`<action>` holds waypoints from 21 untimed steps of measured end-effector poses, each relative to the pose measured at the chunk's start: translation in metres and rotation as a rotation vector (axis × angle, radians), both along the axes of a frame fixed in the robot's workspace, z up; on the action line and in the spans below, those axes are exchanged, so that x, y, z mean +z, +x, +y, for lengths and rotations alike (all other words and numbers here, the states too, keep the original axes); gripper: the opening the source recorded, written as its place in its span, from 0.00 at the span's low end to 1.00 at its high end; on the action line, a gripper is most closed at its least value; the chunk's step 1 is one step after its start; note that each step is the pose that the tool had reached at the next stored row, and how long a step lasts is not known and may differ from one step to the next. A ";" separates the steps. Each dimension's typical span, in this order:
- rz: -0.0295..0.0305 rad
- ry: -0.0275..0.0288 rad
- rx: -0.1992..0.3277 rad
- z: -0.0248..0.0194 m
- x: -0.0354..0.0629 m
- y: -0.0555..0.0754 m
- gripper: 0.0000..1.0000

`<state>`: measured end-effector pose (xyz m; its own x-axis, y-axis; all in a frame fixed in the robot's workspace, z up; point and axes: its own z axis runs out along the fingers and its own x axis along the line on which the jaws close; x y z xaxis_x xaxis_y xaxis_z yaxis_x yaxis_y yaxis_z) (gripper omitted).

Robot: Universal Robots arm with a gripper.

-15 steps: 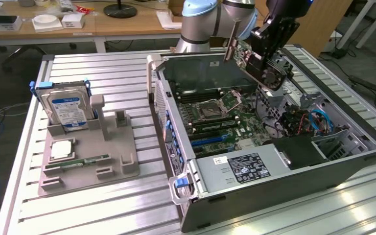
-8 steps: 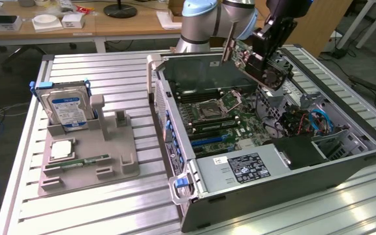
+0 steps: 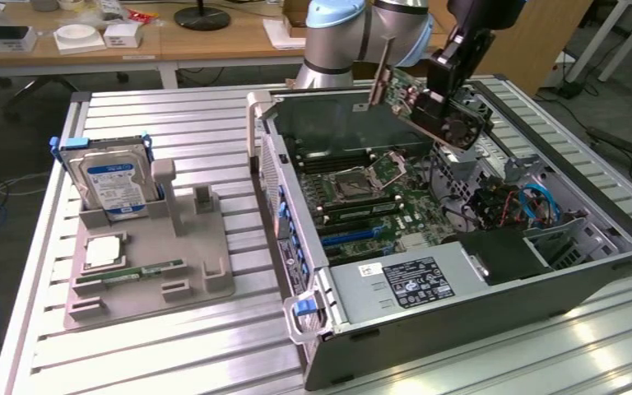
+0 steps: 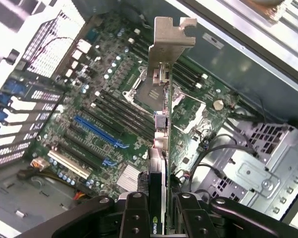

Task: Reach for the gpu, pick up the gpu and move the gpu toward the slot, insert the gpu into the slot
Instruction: 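Insert the gpu into the slot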

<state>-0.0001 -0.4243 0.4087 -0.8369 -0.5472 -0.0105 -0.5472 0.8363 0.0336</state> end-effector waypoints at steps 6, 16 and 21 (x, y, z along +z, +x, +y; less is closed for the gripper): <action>0.0000 0.0000 0.081 0.0000 0.0000 0.000 0.26; 0.0000 0.0000 0.213 0.0000 0.0000 0.000 0.26; 0.0000 -0.0001 0.280 0.0000 0.0000 0.000 0.26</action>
